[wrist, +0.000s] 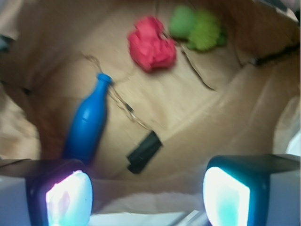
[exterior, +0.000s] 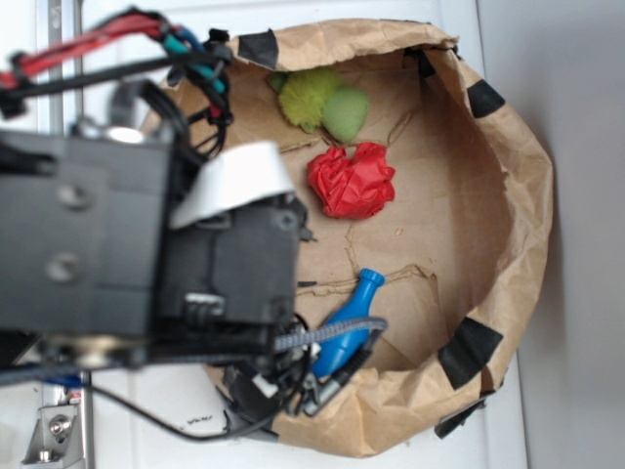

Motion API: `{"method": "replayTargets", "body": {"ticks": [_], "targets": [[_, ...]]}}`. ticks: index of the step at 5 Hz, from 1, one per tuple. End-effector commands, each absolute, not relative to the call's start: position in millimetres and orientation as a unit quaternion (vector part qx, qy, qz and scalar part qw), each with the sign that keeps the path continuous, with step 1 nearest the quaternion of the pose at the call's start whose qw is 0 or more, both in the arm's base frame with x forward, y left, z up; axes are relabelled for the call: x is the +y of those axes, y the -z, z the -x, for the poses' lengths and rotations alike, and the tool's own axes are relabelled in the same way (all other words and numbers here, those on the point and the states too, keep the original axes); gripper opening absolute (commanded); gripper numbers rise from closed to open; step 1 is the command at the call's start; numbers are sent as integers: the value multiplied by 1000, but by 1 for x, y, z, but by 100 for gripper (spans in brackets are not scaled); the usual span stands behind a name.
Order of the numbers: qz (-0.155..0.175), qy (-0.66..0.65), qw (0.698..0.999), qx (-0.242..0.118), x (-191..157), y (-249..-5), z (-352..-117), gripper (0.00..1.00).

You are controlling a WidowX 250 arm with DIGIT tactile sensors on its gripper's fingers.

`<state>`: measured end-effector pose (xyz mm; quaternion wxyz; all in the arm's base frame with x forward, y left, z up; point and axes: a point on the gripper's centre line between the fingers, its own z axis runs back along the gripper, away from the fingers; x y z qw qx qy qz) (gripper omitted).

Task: Grab the blue bottle.

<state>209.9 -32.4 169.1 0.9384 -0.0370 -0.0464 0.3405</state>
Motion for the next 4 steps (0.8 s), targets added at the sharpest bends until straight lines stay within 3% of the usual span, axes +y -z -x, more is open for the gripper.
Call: {"method": "replayTargets", "body": {"ticks": [1, 3, 4], "targets": [[42, -289, 952, -91, -26, -177, -222, 100], [42, -289, 952, -91, -26, -177, -222, 100], [27, -360, 926, -108, -20, -179, -235, 100]]}}
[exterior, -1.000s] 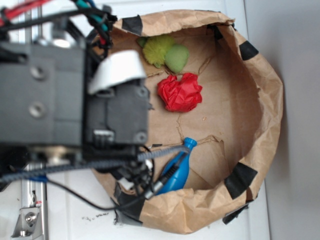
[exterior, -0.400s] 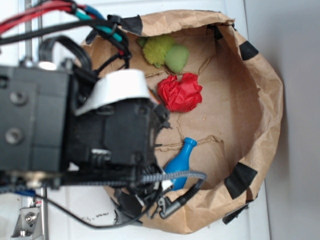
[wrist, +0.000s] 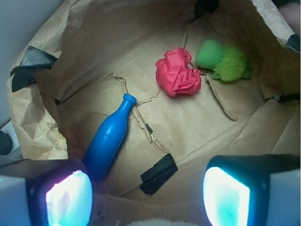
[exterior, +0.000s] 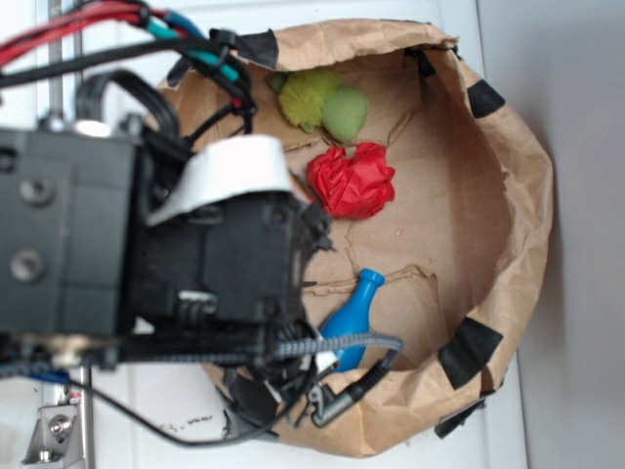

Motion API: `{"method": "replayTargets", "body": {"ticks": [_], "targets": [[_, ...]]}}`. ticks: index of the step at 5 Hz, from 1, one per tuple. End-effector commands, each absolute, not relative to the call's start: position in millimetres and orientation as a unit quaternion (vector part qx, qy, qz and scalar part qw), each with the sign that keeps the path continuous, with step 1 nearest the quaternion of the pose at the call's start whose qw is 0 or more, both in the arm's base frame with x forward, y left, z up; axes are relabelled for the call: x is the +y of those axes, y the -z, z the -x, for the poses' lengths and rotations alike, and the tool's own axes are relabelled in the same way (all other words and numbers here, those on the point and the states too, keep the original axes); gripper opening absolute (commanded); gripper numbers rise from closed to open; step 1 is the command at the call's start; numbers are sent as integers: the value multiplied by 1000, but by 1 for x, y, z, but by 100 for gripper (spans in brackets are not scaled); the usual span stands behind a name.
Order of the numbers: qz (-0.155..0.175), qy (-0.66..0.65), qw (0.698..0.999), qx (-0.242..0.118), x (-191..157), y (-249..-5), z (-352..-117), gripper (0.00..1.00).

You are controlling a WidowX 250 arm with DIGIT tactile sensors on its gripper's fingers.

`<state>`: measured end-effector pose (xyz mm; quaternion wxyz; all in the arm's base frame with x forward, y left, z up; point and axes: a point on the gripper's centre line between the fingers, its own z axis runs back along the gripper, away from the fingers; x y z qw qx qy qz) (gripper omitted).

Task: Grab the blue bottle.

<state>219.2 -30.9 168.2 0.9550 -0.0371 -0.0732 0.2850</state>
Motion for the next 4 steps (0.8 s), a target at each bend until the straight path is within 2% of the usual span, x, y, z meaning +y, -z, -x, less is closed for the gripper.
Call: {"method": "replayTargets", "body": {"ticks": [1, 2, 3, 4], "targets": [[23, -405, 907, -114, -9, -184, -257, 100], [26, -438, 890, -127, 1, -180, -271, 100], [-1, -443, 889, -114, 9, -152, -272, 100], [-15, -430, 897, -101, 0, -120, -269, 100]]}}
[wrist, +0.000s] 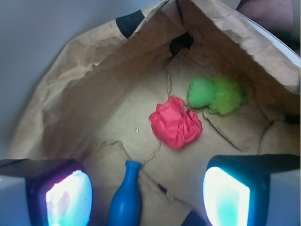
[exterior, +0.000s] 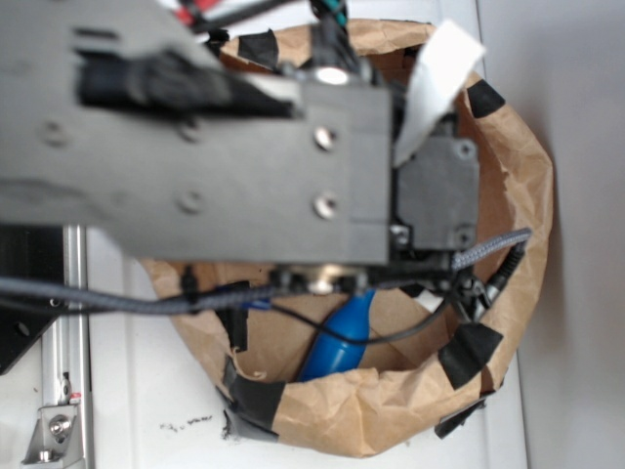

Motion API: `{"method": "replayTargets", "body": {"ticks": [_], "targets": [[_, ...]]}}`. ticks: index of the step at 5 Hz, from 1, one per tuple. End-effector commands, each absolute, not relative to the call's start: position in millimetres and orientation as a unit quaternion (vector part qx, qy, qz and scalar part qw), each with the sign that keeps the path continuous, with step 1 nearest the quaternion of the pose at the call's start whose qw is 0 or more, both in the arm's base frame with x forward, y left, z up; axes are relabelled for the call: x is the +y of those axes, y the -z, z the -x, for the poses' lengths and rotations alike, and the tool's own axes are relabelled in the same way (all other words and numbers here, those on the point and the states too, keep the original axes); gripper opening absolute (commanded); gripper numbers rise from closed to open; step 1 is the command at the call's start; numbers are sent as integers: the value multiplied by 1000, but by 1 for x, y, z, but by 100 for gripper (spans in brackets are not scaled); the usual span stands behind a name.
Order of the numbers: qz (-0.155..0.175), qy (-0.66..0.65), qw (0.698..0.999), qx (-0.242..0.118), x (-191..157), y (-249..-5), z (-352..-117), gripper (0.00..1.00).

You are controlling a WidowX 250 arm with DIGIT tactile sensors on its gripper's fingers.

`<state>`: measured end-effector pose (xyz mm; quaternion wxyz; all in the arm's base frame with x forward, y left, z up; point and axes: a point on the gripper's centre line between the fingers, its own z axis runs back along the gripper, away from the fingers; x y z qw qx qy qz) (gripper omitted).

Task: Grab the blue bottle.

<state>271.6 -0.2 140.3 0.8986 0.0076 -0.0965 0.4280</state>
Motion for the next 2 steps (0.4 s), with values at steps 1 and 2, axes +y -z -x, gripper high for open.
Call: {"method": "replayTargets", "body": {"ticks": [1, 2], "targets": [[-15, -412, 906, -94, -18, -104, -269, 100], [11, -424, 901, -93, -37, -96, -276, 100]]}}
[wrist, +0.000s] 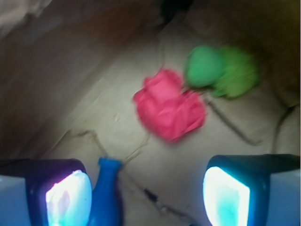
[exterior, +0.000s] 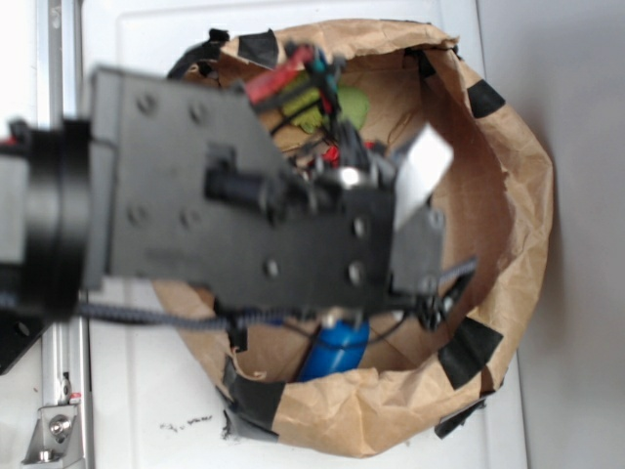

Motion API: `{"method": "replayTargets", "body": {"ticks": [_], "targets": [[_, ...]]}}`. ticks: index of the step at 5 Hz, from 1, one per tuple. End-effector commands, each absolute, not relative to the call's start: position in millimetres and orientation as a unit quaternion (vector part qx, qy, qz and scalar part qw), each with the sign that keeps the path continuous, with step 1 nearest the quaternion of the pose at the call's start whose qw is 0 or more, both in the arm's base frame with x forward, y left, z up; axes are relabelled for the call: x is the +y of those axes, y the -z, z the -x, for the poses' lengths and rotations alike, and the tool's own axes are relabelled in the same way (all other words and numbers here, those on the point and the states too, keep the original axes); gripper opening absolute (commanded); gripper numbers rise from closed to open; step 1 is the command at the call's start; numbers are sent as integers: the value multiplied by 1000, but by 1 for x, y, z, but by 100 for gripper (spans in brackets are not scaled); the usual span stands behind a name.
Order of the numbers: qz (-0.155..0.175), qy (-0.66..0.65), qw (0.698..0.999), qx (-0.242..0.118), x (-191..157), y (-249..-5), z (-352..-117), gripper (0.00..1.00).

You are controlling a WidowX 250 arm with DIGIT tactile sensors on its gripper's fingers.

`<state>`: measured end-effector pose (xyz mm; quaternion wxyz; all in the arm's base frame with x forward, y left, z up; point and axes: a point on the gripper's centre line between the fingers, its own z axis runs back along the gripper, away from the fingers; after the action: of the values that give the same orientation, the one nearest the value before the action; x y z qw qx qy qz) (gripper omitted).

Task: Grab the blue bottle.

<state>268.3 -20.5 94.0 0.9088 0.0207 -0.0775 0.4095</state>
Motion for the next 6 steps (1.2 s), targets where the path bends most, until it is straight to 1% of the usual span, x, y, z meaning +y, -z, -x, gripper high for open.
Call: {"method": "replayTargets", "body": {"ticks": [1, 2, 3, 4, 5, 6], "targets": [[33, -447, 890, -87, -53, -84, -280, 100], [66, -471, 879, -33, -62, -73, -274, 100], [58, -432, 900, -11, -66, -63, -268, 100], [47, -425, 904, -20, -61, -38, -260, 100], [48, -426, 903, -32, -54, -19, -262, 100], [50, -441, 895, -35, -52, -12, -258, 100]]}}
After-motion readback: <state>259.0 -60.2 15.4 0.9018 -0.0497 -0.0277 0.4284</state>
